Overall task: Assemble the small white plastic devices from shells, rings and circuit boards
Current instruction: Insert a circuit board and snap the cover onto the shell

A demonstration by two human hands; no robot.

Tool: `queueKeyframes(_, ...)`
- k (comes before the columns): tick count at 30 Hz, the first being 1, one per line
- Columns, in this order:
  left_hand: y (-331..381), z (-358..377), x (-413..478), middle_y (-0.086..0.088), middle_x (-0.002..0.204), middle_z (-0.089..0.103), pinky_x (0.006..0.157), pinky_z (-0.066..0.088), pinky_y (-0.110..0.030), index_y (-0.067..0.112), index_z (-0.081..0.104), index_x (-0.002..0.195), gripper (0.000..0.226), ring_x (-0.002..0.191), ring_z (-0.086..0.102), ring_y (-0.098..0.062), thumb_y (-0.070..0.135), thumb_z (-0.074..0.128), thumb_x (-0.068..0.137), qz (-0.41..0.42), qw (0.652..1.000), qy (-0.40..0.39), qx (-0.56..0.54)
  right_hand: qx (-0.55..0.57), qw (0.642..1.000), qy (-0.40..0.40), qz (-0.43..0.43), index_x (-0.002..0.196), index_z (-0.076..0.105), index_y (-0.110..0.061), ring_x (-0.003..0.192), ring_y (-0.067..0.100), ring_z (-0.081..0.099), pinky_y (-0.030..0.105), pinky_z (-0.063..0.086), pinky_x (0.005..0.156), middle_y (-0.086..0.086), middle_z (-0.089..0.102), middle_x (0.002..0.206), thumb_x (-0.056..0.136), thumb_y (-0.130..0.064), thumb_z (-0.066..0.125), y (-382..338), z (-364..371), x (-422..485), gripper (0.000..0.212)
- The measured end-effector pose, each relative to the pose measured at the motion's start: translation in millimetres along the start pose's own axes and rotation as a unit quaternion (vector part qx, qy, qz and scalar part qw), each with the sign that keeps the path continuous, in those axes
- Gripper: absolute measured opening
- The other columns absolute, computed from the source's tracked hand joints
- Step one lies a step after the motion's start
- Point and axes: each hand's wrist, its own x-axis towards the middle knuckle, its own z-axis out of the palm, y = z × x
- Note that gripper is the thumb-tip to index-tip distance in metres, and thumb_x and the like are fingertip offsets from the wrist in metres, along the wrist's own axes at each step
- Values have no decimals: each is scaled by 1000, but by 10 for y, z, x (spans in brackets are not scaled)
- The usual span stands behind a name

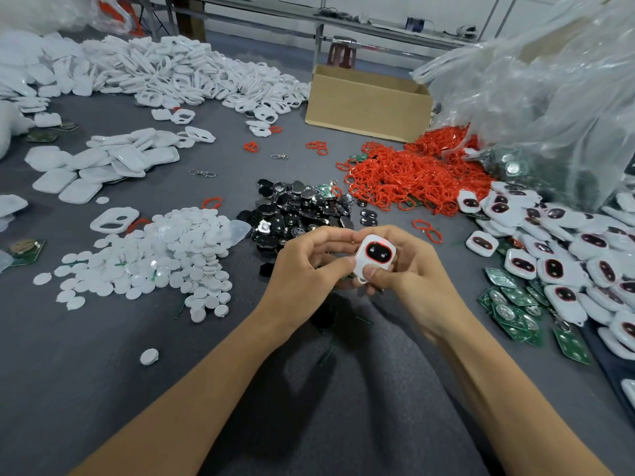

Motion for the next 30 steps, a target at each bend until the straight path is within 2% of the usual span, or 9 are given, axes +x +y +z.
queueKeyframes(3,10,-2,2,-12,105,72,68,60,-34,2,66,114,31,82,71,-27,-12,58,87,-1,1000,3,4,5,1000,-11,-10,109,56,-1,69,13,58,24,51,62,10,61,84,83,24,48,6,4,-5,37)
queueKeyframes(5,14,-10,6,-12,105,72,67,59,-32,3,67,113,30,83,70,-27,-11,58,88,-1,1000,10,10,11,1000,-20,-9,110,54,-1,75,13,58,26,52,67,9,60,87,85,22,49,14,15,-13,35)
queueKeyframes(10,16,-17,2,-10,104,73,65,56,-25,5,68,112,29,82,71,-23,-9,60,88,-5,1000,13,18,8,1000,-22,-1,112,54,-1,72,14,58,25,51,64,7,61,86,86,20,50,18,2,-13,34)
queueKeyframes(15,18,-24,4,-8,104,73,72,58,-33,8,69,112,30,90,71,-26,-7,62,87,-5,999,18,29,4,1000,-20,2,112,54,-5,74,17,57,26,49,62,5,62,86,85,20,51,10,10,-16,36)
queueKeyframes(20,20,-9,5,-4,104,74,75,59,-34,11,69,109,30,90,70,-22,-7,63,86,-2,999,35,33,14,999,16,40,109,48,-9,63,14,60,21,49,53,10,62,87,85,18,54,54,-26,9,37)
queueKeyframes(22,17,-9,9,-2,103,74,75,59,-35,15,69,105,31,86,70,-23,-8,62,86,4,998,51,35,-36,997,45,46,103,54,-15,63,12,60,20,49,55,10,64,90,84,16,57,78,-84,29,37)
queueKeyframes(24,17,-26,5,0,100,74,71,59,-32,18,69,102,31,81,70,-23,-8,61,87,7,997,66,26,-97,988,113,34,102,58,-22,70,9,58,18,46,63,5,65,95,82,15,57,107,-196,55,42)
queueKeyframes(27,11,-51,5,1,98,74,68,59,-30,16,70,102,31,78,70,-21,-9,59,88,15,996,80,20,-74,968,239,17,112,57,-27,84,10,56,20,42,68,1,66,105,83,16,52,112,-437,82,52)
queueKeyframes(30,-1,-54,15,0,97,75,66,59,-29,15,70,102,30,78,70,-23,-9,59,88,17,996,87,14,-64,947,315,15,116,55,-19,83,12,58,18,43,65,10,67,110,84,12,55,110,-617,100,44)
